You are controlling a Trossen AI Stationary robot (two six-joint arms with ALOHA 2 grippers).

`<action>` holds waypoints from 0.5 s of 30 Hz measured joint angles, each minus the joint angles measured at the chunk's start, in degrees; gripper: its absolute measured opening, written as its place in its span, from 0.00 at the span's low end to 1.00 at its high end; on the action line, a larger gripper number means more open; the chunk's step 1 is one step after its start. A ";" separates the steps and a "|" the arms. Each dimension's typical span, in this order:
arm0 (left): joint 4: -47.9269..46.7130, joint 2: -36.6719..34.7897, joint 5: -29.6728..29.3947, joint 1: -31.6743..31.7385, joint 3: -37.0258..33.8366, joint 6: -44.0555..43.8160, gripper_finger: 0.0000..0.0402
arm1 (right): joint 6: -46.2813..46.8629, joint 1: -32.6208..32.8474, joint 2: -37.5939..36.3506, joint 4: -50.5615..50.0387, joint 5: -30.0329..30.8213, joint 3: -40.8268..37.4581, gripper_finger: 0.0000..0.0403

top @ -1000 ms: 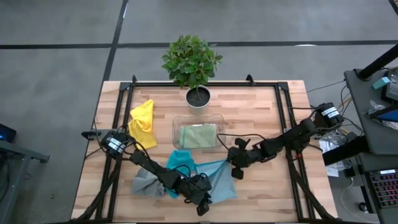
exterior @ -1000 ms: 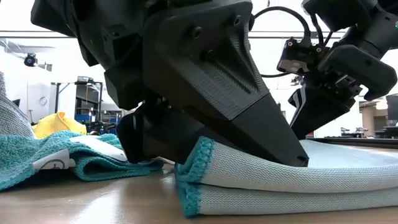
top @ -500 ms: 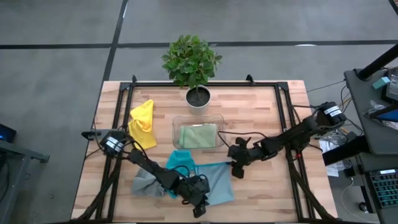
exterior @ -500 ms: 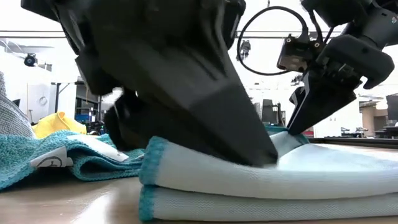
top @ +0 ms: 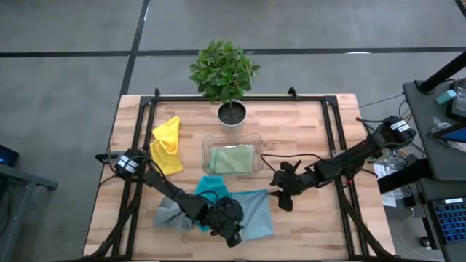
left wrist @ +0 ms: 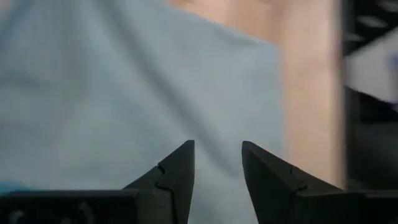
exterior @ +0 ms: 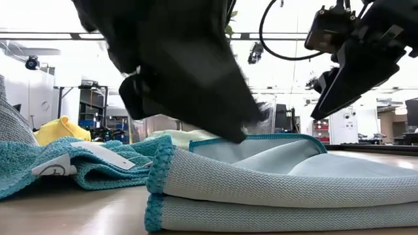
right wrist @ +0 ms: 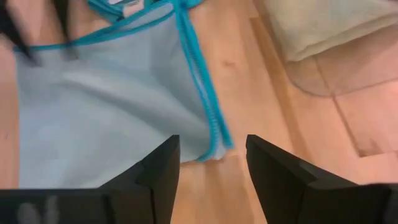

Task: Fold microfiber towels
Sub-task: Fold the light blue microfiber cloth

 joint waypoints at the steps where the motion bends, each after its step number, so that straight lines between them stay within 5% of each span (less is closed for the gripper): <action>1: -0.62 0.00 -1.68 0.15 -0.15 0.02 0.29 | 0.63 0.39 0.30 -0.07 0.08 -0.03 0.43; 15: 15.43 3.94 -4.62 1.07 0.80 1.44 0.29 | 6.12 1.79 12.57 9.58 3.00 -0.10 0.42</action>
